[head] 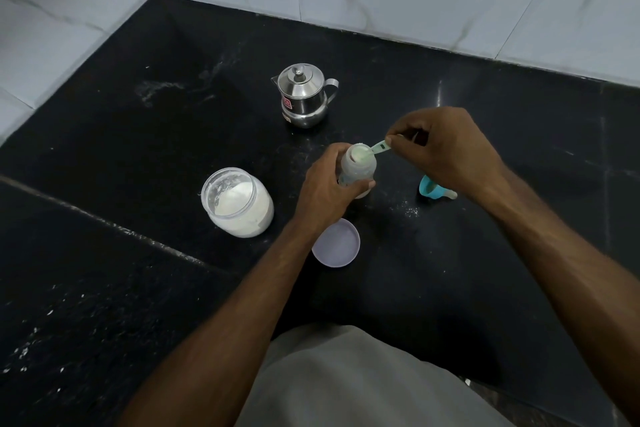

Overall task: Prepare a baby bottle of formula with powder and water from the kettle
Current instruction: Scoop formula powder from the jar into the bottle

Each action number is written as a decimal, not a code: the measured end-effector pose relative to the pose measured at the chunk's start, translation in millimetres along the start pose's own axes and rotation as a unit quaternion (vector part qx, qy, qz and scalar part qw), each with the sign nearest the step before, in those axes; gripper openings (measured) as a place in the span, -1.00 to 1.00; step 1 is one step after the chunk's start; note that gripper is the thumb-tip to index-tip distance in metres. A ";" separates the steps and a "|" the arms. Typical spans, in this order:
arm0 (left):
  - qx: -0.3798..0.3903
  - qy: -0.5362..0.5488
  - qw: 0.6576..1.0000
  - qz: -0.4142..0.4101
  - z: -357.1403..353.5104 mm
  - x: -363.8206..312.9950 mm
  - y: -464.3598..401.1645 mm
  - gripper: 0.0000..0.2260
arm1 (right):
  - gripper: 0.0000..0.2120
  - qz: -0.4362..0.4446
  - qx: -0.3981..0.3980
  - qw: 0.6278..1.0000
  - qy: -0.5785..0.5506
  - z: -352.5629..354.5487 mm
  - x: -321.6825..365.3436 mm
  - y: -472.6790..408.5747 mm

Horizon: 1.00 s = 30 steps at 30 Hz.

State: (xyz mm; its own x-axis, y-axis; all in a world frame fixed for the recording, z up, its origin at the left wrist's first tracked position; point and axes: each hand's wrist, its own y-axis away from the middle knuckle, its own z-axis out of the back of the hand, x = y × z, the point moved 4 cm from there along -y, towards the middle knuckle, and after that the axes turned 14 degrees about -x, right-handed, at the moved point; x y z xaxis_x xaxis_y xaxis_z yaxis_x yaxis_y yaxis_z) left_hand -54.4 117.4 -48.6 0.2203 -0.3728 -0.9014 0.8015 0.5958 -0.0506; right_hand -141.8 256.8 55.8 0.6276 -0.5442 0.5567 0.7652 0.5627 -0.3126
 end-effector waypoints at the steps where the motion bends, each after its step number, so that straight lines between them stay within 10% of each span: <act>1: 0.000 0.001 1.000 -0.002 -0.2 0.3 0.0 -0.46 | -0.86 0.016 0.008 1.000 0.010 -1.6 2.0 -0.9; 30: -0.007 -0.014 0.997 -0.073 2.5 5.7 -2.2 -0.48 | -0.83 0.130 0.046 0.990 0.023 -22.7 10.6 5.8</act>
State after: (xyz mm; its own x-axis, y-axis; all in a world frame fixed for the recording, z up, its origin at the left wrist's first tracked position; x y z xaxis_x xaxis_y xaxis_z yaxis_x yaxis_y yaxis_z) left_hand -53.4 112.3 -52.6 0.1176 -0.4754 -0.8719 0.8185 0.5436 -0.1860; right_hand -127.5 240.2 42.4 0.8085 -0.4004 0.4313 0.5627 0.7403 -0.3677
